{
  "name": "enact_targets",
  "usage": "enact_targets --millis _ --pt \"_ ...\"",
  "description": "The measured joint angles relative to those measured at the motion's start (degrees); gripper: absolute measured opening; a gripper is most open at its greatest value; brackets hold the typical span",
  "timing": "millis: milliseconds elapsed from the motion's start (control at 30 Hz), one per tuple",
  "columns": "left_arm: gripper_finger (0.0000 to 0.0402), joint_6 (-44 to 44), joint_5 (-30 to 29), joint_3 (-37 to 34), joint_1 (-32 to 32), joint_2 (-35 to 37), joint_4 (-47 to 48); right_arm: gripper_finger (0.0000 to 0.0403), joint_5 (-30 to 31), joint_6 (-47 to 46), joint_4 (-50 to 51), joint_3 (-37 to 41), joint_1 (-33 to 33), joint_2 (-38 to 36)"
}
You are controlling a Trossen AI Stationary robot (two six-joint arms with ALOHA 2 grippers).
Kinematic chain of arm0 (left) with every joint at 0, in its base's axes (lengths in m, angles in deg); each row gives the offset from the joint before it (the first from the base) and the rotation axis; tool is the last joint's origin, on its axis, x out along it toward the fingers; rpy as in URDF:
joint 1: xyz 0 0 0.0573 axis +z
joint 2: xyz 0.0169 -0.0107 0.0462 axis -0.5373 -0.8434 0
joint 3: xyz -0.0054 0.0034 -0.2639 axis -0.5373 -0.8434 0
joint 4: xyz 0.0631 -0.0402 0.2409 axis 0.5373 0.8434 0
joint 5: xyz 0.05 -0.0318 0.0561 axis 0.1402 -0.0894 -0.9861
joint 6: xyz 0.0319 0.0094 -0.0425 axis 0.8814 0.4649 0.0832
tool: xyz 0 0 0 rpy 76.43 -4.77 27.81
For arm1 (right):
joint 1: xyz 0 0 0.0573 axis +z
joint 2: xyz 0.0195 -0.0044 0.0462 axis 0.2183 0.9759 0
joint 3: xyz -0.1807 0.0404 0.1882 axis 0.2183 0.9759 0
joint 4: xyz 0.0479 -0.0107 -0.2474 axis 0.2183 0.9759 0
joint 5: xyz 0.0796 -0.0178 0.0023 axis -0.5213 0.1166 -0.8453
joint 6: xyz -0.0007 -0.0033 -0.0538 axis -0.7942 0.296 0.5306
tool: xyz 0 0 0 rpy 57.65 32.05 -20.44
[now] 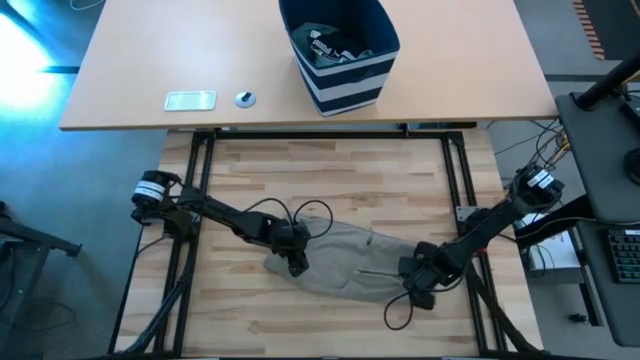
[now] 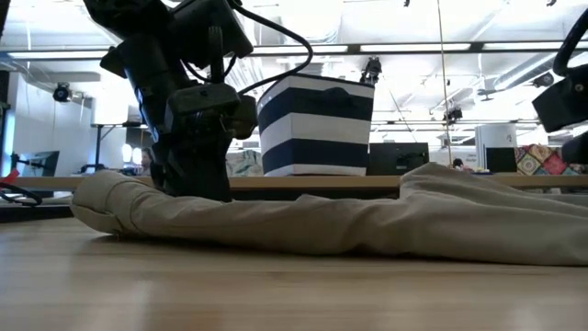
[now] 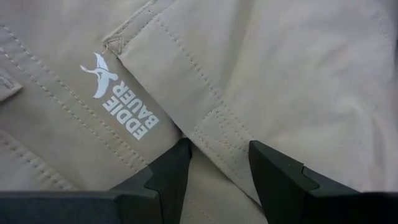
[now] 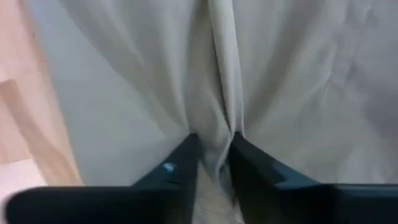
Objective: Fold Laundry from Bin
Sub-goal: Fold the brown shorts
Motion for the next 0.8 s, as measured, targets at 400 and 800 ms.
enact_targets --millis 400,800 --pt "0.0155 -1.28 -0.17 -1.07 0.00 0.11 -0.11 0.0012 -16.85 -8.69 0.82 -1.39 0.11 -1.81" --pt "0.0153 0.30 -0.17 -1.23 -0.80 0.17 -1.61 0.0012 -12.04 0.51 1.04 -1.50 -2.61 -1.81"
